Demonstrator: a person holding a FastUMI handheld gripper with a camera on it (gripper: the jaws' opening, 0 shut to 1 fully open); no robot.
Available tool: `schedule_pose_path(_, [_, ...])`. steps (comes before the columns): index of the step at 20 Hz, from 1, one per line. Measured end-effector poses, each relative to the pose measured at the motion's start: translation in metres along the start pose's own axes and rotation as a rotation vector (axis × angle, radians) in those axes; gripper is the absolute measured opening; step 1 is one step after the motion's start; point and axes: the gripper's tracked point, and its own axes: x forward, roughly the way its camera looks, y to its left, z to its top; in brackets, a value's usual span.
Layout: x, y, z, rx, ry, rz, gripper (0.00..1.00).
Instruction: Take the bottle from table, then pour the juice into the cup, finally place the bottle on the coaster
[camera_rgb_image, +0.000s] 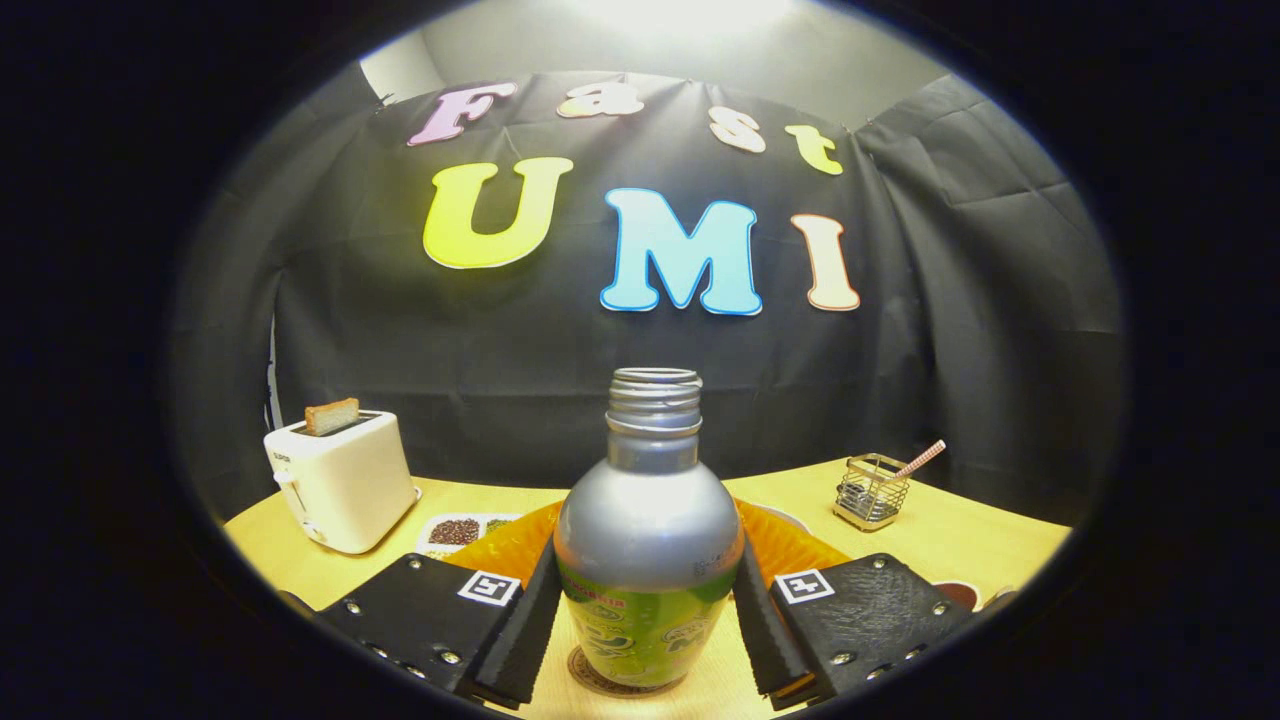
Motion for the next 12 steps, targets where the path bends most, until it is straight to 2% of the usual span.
schedule_pose_path(6, [0.014, 0.011, -0.028, -0.054, 0.024, -0.004, 0.78])
schedule_pose_path(10, [0.02, 0.025, -0.05, -0.021, 0.042, 0.031, 0.78])
schedule_pose_path(12, [0.023, 0.025, -0.06, -0.038, 0.069, 0.021, 0.78])
